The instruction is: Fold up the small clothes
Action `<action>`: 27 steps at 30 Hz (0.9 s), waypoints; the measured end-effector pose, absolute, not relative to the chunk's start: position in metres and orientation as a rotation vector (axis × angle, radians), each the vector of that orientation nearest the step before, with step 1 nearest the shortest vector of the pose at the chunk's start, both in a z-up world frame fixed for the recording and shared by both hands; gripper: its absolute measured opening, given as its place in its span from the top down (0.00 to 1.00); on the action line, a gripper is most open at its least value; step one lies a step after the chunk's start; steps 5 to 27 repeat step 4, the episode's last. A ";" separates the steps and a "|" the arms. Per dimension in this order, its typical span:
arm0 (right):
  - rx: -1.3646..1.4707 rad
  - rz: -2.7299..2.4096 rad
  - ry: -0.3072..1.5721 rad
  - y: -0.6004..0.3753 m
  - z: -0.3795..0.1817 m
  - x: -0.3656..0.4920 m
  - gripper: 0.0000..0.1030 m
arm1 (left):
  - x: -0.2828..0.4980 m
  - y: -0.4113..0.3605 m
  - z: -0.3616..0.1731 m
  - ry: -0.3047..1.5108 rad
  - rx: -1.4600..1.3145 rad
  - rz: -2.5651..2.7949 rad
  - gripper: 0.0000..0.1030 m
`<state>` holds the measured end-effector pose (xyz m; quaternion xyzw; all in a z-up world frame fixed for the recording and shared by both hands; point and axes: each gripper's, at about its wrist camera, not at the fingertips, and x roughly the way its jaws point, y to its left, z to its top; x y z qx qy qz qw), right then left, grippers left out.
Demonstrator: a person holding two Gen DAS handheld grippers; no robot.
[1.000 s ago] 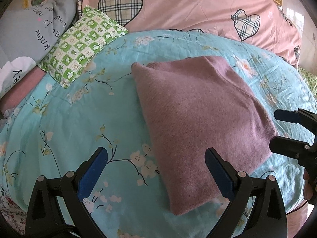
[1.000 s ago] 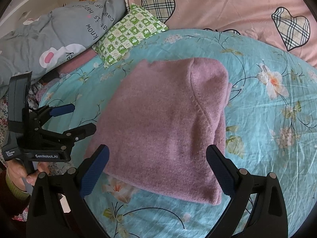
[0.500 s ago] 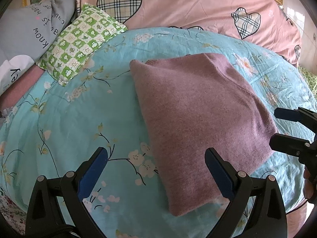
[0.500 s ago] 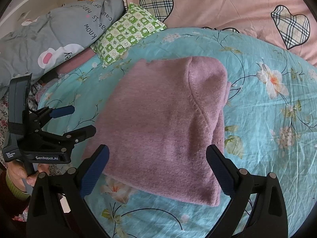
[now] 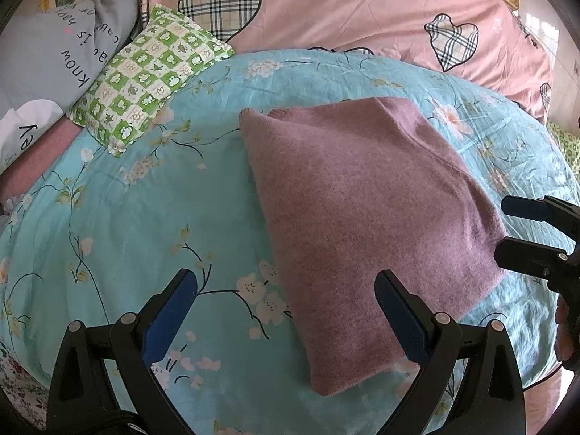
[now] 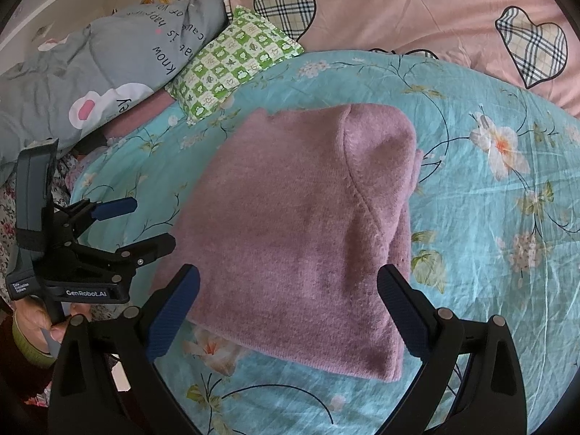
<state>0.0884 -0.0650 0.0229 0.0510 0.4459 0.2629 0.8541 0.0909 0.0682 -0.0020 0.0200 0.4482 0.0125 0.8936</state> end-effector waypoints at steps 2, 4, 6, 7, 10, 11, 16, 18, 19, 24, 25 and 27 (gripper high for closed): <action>0.119 0.556 0.940 -0.066 0.022 0.090 0.05 | 0.093 0.071 -0.002 0.931 0.038 0.035 0.04; 0.132 0.557 0.945 -0.067 0.021 0.093 0.05 | 0.094 0.073 -0.003 0.936 0.037 0.042 0.04; 0.132 0.557 0.945 -0.067 0.021 0.093 0.05 | 0.094 0.073 -0.003 0.936 0.037 0.042 0.04; 0.132 0.557 0.945 -0.067 0.021 0.093 0.05 | 0.094 0.073 -0.003 0.936 0.037 0.042 0.04; 0.132 0.557 0.945 -0.067 0.021 0.093 0.05 | 0.094 0.073 -0.003 0.936 0.037 0.042 0.04; 0.132 0.557 0.945 -0.067 0.021 0.093 0.05 | 0.094 0.073 -0.003 0.936 0.037 0.042 0.04; 0.132 0.557 0.945 -0.067 0.021 0.093 0.05 | 0.094 0.073 -0.003 0.936 0.037 0.042 0.04; 0.132 0.557 0.945 -0.067 0.021 0.093 0.05 | 0.094 0.073 -0.003 0.936 0.037 0.042 0.04; 0.132 0.557 0.945 -0.067 0.021 0.093 0.05 | 0.094 0.073 -0.003 0.936 0.037 0.042 0.04; 0.132 0.557 0.945 -0.067 0.021 0.093 0.05 | 0.094 0.073 -0.003 0.936 0.037 0.042 0.04; 0.132 0.557 0.945 -0.067 0.021 0.093 0.05 | 0.094 0.073 -0.003 0.936 0.037 0.042 0.04; 0.132 0.557 0.945 -0.067 0.021 0.093 0.05 | 0.094 0.073 -0.003 0.936 0.037 0.042 0.04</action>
